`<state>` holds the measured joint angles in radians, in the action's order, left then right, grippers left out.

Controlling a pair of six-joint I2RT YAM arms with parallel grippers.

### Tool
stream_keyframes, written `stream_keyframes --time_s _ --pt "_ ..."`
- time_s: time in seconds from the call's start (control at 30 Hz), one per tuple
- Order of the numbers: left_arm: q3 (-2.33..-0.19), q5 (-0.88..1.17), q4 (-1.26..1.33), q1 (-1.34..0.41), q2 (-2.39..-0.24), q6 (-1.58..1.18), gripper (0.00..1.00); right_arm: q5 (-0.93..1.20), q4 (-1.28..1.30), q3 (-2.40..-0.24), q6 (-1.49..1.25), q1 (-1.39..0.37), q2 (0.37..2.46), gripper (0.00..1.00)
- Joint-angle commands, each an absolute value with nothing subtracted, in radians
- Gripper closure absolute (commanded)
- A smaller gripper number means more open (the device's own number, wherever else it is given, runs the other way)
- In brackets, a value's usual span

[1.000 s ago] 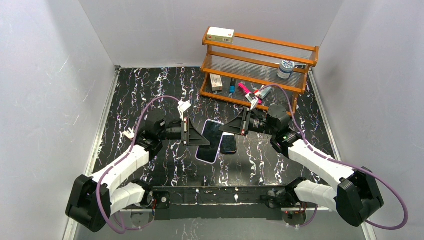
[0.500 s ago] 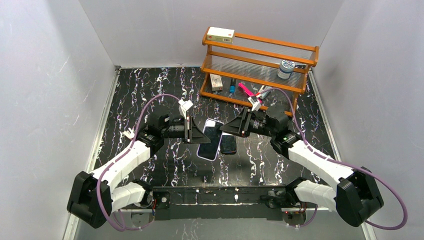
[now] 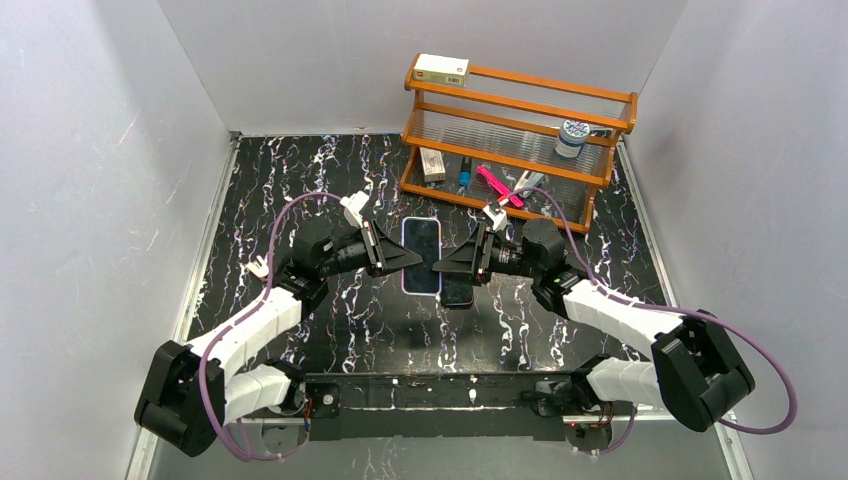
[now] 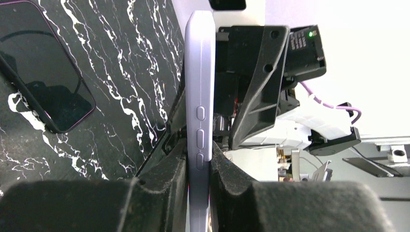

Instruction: Put the phone into the phone case

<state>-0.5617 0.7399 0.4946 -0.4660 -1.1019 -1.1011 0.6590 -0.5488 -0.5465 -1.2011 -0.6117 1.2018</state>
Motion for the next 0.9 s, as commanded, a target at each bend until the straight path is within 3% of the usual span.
stream_keyframes --time_s 0.0,0.13,0.27,0.3,0.47,0.53,0.7,0.87 --pt "-0.549 0.715 0.584 -0.462 -1.071 -1.136 1.0 0.692 -0.691 -0.526 -1.247 -0.623 1.226 0.42" --pt "-0.53 0.689 0.571 -0.462 -1.071 -1.128 1.0 0.682 -0.711 -0.519 -1.264 -0.627 1.236 0.58" --pt "-0.529 0.66 0.506 -0.462 -1.08 -1.092 1.0 0.66 -0.738 -0.505 -1.29 -0.628 1.23 0.95" --pt "-0.536 0.652 0.467 -0.462 -1.082 -1.064 1.0 0.653 -0.739 -0.501 -1.292 -0.628 1.226 0.99" --pt "-0.554 0.626 0.386 -0.462 -1.081 -1.004 1.0 0.629 -0.695 -0.495 -1.28 -0.628 1.205 0.99" --pt "-0.552 0.618 0.387 -0.462 -1.083 -1.012 1.0 0.62 -0.654 -0.5 -1.264 -0.628 1.196 0.88" --pt "-0.538 0.585 0.353 -0.46 -1.089 -1.0 1.0 0.574 -0.561 -0.491 -1.231 -0.628 1.141 0.35" --pt "-0.55 0.568 0.292 -0.456 -1.113 -0.944 1.0 0.541 -0.428 -0.513 -1.163 -0.628 1.077 0.04"
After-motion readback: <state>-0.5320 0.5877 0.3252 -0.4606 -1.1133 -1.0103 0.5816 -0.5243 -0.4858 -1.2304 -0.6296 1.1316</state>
